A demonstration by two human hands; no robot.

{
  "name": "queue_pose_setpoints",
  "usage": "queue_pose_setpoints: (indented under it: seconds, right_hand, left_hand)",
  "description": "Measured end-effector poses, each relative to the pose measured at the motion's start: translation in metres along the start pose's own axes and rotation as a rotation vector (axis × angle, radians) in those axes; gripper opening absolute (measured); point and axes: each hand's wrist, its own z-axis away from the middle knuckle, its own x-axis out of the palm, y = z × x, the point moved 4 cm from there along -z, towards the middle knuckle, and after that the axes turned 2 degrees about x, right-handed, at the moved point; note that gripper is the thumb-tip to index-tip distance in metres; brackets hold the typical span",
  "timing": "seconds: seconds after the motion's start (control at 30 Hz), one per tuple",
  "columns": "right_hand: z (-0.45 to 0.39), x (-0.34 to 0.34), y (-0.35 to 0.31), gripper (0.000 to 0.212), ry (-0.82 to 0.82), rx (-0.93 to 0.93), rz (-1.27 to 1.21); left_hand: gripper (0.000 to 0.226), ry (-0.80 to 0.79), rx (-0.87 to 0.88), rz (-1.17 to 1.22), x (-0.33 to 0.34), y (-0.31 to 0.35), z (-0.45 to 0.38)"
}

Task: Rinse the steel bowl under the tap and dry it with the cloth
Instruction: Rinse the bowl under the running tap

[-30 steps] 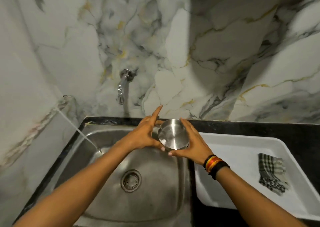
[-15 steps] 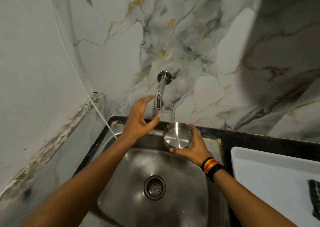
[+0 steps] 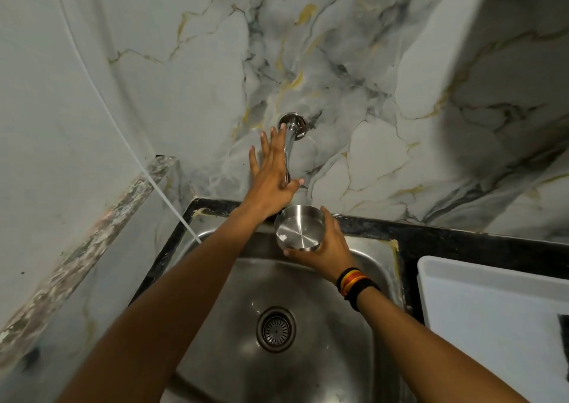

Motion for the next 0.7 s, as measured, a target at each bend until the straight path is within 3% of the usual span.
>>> queue_pose_setpoints:
  seconds: [0.17,0.43,0.57,0.7]
  right_hand:
    - [-0.002,0.005,-0.001,0.128,0.0,-0.016,-0.007]
    - [-0.007,0.001,-0.007,0.125,0.012,-0.05,-0.038]
    - [-0.014,-0.001,-0.004,0.119,0.045,-0.047,-0.053]
    - [-0.022,0.006,-0.012,0.135,0.087,-0.004,-0.062]
  left_hand:
    - [0.118,0.024,-0.001,-0.034,0.003,-0.004,0.001]
    - [0.108,-0.127,0.081,0.072,-0.002,-0.012,0.003]
    - [0.101,-0.127,0.11,0.042,-0.003,-0.013,0.002]
    - [0.1,-0.067,0.115,-0.058,-0.004,-0.012,0.002]
